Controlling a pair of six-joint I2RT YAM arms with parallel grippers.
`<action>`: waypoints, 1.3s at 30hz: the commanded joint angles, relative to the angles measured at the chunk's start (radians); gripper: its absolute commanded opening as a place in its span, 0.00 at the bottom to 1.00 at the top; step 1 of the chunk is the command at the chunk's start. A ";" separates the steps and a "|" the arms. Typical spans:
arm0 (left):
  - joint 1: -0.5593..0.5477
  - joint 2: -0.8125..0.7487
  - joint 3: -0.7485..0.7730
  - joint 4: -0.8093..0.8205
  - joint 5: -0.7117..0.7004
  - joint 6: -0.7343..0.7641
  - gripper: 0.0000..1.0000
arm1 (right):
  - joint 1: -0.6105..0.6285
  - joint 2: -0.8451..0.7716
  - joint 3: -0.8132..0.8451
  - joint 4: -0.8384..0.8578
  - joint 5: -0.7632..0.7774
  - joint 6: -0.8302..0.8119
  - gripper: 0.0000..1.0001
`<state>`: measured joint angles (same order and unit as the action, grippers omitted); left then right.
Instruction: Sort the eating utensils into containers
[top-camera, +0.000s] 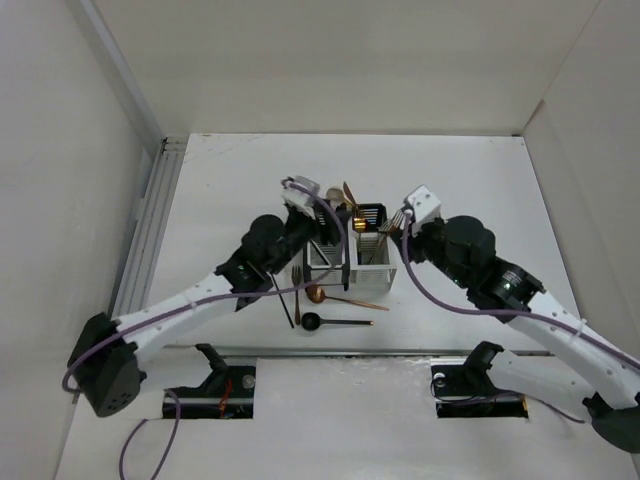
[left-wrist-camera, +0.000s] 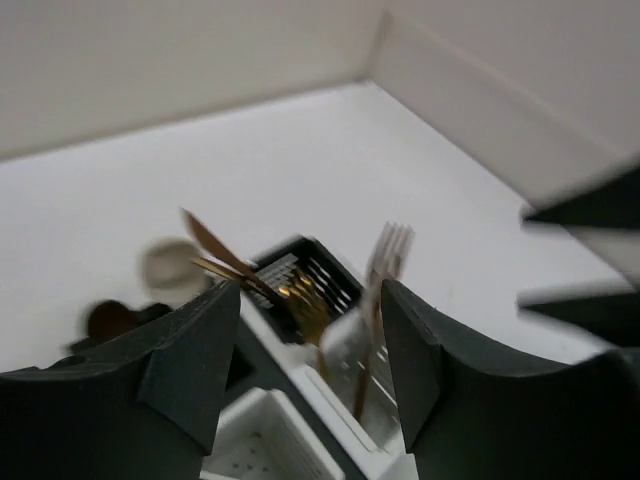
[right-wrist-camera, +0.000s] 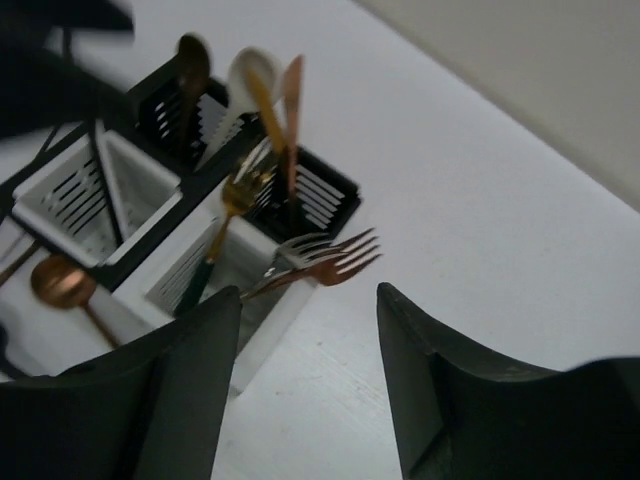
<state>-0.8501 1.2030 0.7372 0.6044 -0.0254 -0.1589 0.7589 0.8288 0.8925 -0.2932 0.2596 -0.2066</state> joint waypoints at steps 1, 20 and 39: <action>0.074 -0.135 0.077 -0.141 -0.201 -0.021 0.56 | 0.048 0.061 0.054 -0.142 -0.210 -0.037 0.60; 0.609 -0.457 -0.094 -0.706 -0.321 -0.363 0.61 | 0.499 0.670 0.140 -0.095 -0.318 -0.172 0.72; 0.648 -0.467 -0.127 -0.669 -0.237 -0.381 0.61 | 0.517 0.880 0.160 -0.035 -0.132 -0.107 0.57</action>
<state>-0.2119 0.7517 0.6079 -0.0868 -0.2687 -0.5323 1.2713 1.7138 1.0016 -0.3161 0.0994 -0.3393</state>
